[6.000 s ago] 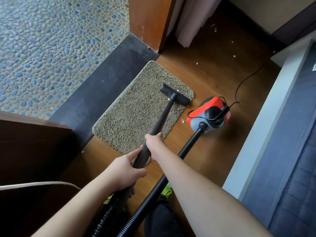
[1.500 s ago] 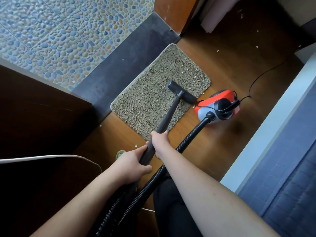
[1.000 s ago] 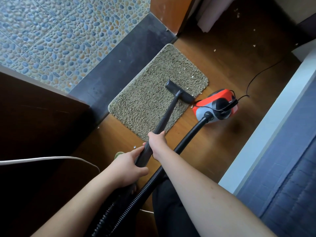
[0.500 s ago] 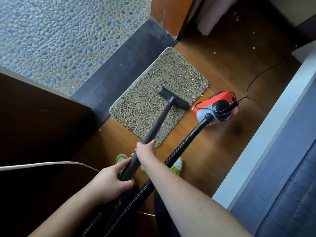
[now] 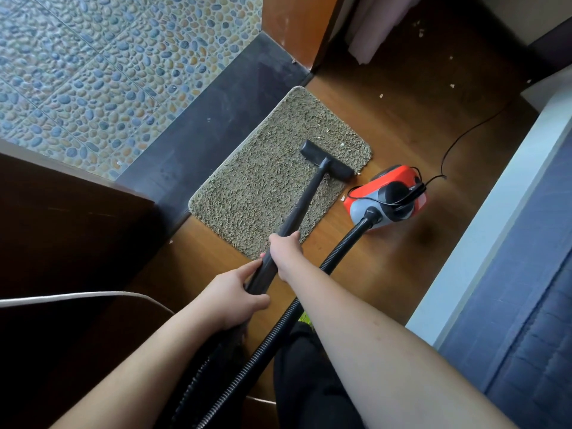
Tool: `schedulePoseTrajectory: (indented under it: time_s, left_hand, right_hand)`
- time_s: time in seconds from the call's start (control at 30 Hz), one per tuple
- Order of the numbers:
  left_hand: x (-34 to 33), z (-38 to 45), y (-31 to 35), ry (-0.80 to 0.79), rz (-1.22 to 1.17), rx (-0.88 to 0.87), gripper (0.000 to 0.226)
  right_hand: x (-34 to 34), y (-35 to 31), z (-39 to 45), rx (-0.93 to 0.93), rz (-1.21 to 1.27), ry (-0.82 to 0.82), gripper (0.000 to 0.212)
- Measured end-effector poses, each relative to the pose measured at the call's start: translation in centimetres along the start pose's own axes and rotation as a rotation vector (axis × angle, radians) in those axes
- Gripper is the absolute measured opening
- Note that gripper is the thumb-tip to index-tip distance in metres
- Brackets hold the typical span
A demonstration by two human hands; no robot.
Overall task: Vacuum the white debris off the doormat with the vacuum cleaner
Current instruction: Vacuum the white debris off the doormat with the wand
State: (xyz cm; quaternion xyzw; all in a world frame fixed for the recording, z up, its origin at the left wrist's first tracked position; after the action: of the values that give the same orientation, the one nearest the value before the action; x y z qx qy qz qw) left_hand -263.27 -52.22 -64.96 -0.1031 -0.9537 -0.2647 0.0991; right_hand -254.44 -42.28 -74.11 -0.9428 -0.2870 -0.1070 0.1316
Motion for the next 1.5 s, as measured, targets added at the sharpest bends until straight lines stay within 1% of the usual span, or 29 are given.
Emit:
schedulePoseTrajectory:
  time_s: [0.27, 0.33, 0.43, 0.53, 0.7, 0.83, 0.93, 1.0, 1.1, 1.23, 1.37, 1.5]
  left_hand:
    - [-0.2, 1.5, 2.9, -0.004, -0.045, 0.004, 0.079]
    - [-0.3, 1.8, 3.5, -0.008, -0.041, 0.010, 0.080]
    - [-0.7, 2.0, 4.5, -0.026, -0.102, 0.024, 0.080]
    - [-1.4, 2.4, 5.9, -0.041, -0.171, 0.018, 0.083]
    - [-2.0, 3.0, 7.1, -0.036, -0.185, 0.003, 0.085]
    - [-2.1, 2.3, 5.6, -0.035, -0.136, 0.017, 0.085]
    - [-1.2, 1.3, 3.8, 0.039, 0.043, -0.011, 0.084]
    - [-1.1, 0.4, 2.6, 0.057, 0.090, -0.017, 0.083]
    - [-1.1, -0.9, 1.0, 0.038, 0.024, -0.016, 0.082]
    - [-1.0, -1.8, 0.0, 0.038, 0.048, -0.019, 0.081]
    - [-1.4, -2.1, -0.6, 0.019, 0.053, -0.005, 0.091]
    - [-2.1, -1.9, -0.4, -0.004, 0.000, -0.009, 0.085]
  right_hand:
    - [1.3, -1.8, 2.5, -0.003, 0.007, 0.010, 0.067]
    - [1.8, -2.1, 2.9, -0.011, -0.007, 0.018, 0.064]
    - [2.7, -2.9, 2.9, 0.004, -0.011, 0.031, 0.058]
    - [3.4, -4.0, 3.6, 0.044, -0.016, 0.063, 0.060]
    - [3.9, -4.0, 5.1, 0.034, 0.005, 0.055, 0.059]
    - [3.2, -3.0, 4.1, 0.036, -0.017, 0.057, 0.066]
    - [2.4, -1.9, 1.8, 0.026, -0.044, 0.029, 0.068]
    - [1.7, -0.9, 0.6, 0.019, -0.038, -0.014, 0.064]
    - [0.7, 0.4, -0.5, 0.018, -0.037, -0.047, 0.059]
    - [-0.1, 1.0, -1.1, 0.035, -0.033, -0.062, 0.066]
    - [0.0, 1.5, -1.1, 0.050, -0.027, -0.064, 0.071]
    - [0.7, 2.0, -0.4, 0.033, -0.020, -0.038, 0.068]
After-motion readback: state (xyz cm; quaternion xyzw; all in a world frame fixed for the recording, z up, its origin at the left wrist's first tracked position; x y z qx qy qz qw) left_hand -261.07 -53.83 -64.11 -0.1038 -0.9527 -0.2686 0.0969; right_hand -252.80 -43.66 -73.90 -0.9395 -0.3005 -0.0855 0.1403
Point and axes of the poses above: each hand's wrist, its own z-axis towards the middle knuckle, its own x-axis out of the back of the hand, y = z × x, the point moved 9 cm from there along z, towards the middle knuckle, and after that the axes turned 2 degrees about -x, right-handed, at the moved point
